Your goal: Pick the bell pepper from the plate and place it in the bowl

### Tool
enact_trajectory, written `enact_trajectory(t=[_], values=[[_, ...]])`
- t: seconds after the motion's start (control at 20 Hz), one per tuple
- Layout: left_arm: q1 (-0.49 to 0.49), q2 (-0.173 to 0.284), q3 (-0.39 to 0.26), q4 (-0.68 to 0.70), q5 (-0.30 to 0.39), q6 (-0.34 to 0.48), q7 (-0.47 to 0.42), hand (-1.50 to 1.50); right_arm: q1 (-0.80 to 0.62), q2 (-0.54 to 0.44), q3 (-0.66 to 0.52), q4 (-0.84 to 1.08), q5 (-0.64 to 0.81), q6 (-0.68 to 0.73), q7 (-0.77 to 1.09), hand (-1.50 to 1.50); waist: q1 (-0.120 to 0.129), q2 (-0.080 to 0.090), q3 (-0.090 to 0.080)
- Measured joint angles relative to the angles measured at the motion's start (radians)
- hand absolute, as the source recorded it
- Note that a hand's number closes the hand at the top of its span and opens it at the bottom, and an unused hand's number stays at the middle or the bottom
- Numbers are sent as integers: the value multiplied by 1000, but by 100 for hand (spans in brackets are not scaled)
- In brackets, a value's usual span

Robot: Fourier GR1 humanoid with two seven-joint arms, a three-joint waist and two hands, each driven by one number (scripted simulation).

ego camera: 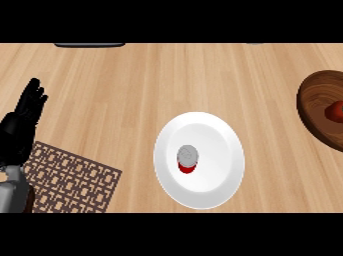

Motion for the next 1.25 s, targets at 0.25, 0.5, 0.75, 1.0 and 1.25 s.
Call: enact_trajectory(t=[0.25, 0.5, 0.75, 1.0, 1.25], values=[[17, 1, 4, -6, -4, 4, 7, 0, 21, 50, -132, -147, -185, -100, -160, -150, -17, -8, 0], [36, 14, 22, -31, 7, -5, 26, 0, 177, 101, -228, -354, -362, -30, -239, -150, -27, -11, -2], [48, 6, 23, -35, 3, -5, 15, 0, 398, 192, -281, -627, -493, 89, -226, -150, -32, -11, -4], [37, 5, 18, -34, -8, -4, 23, 0, 609, 304, -347, -889, -656, 230, -225, -150, -36, -10, -4], [48, -10, 11, -44, -14, -7, 16, 0, 768, 393, -405, -1075, -803, 343, -255, -150, -20, -6, -3]])
